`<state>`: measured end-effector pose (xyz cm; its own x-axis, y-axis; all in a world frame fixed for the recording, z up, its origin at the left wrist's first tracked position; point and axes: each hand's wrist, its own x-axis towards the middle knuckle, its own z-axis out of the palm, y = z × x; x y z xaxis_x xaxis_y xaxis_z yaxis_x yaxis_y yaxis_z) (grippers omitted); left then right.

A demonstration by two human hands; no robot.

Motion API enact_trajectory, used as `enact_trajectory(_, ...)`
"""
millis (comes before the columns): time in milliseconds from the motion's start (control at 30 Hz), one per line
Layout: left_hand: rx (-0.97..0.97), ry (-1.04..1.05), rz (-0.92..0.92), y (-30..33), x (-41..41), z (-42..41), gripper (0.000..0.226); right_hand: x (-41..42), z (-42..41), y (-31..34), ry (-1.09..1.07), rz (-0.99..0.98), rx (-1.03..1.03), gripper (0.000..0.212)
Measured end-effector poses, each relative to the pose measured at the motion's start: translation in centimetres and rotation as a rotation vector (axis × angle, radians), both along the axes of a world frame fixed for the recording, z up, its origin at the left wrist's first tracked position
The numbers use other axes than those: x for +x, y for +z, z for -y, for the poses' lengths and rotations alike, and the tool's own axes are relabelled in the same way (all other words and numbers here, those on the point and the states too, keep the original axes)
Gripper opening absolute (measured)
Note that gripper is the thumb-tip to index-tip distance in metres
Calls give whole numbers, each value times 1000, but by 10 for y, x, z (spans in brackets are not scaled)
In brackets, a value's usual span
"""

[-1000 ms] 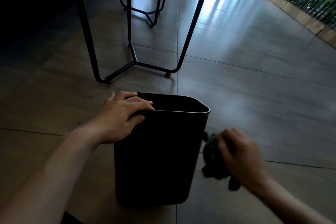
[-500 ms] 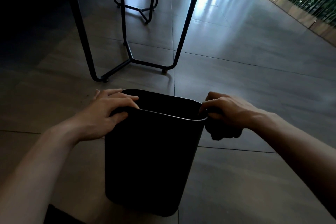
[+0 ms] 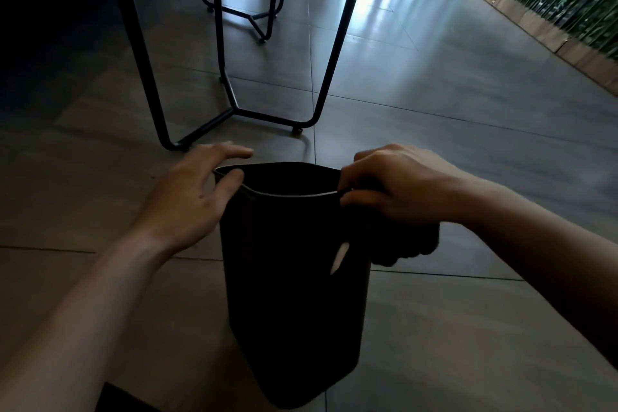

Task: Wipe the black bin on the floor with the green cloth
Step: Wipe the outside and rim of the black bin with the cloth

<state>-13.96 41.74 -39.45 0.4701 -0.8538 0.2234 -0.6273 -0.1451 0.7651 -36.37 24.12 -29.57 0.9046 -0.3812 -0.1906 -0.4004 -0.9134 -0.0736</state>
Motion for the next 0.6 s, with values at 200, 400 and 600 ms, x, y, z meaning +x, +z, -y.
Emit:
enact_trajectory(200,-30,-217,92,9,-38,5,57,35,-8,-12,-127,91,-99,21)
enact_trajectory(400,-11,-74,85,0,-13,2,55,15,-27,-33,-199,782,206,44)
enact_trajectory(600,-6,-118,51,2,-9,5,52,40,-56,-82,-144,1083,97,39)
